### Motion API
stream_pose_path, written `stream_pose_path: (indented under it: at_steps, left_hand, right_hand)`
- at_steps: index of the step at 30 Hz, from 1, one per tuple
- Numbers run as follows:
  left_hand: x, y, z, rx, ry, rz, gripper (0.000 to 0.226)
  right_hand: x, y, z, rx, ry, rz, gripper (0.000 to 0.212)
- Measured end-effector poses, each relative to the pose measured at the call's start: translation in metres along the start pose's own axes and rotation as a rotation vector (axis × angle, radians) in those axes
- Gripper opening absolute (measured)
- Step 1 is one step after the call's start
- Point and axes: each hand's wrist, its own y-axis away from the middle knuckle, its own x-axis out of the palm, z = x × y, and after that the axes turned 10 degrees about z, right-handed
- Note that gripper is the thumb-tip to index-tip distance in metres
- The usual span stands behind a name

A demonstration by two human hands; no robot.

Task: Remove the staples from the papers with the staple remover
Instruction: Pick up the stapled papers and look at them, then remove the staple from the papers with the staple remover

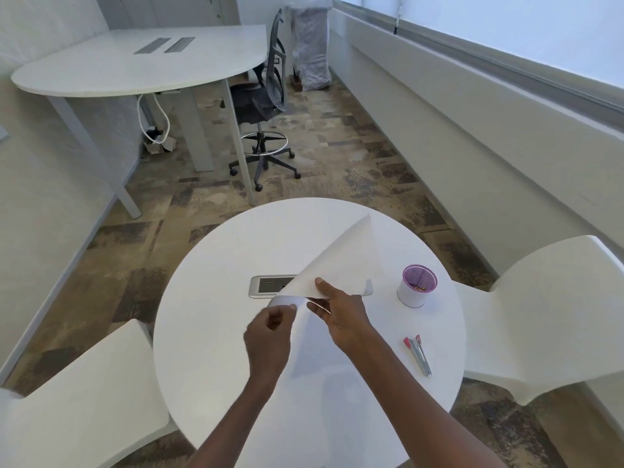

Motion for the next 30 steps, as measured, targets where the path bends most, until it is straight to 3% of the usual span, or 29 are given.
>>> stream_pose_path:
  at_steps: [3,5,7,13,18,27,30]
  left_hand:
    - [0.009,-0.003,-0.009,-0.316,0.564,0.214,0.027]
    - [0.013,-0.009,-0.016,-0.383,0.863,0.205,0.028]
    - [0.014,-0.015,-0.02,-0.416,0.976,0.166,0.028]
    - [0.016,-0.021,-0.021,-0.507,0.865,0.135,0.033]
    - [0.021,-0.02,-0.011,-0.507,0.804,0.074,0.033]
    - [0.025,-0.017,0.012,-0.496,0.652,0.1,0.048]
    - [0.027,-0.019,0.018,-0.497,0.655,0.047,0.051]
  right_hand:
    - [-0.005,0.0,-0.006,0.011,0.019,0.028,0.033]
    - [-0.009,0.001,-0.009,0.021,0.041,0.048,0.031]
    - [-0.013,0.002,-0.011,0.041,0.088,0.089,0.032]
    - [-0.031,0.001,-0.009,0.105,0.201,0.123,0.036]
    - [-0.055,-0.003,-0.013,0.135,0.185,0.024,0.04]
    - [-0.095,-0.015,-0.017,0.102,0.325,-0.032,0.023]
    - [-0.114,-0.021,-0.017,0.137,0.354,-0.085,0.048]
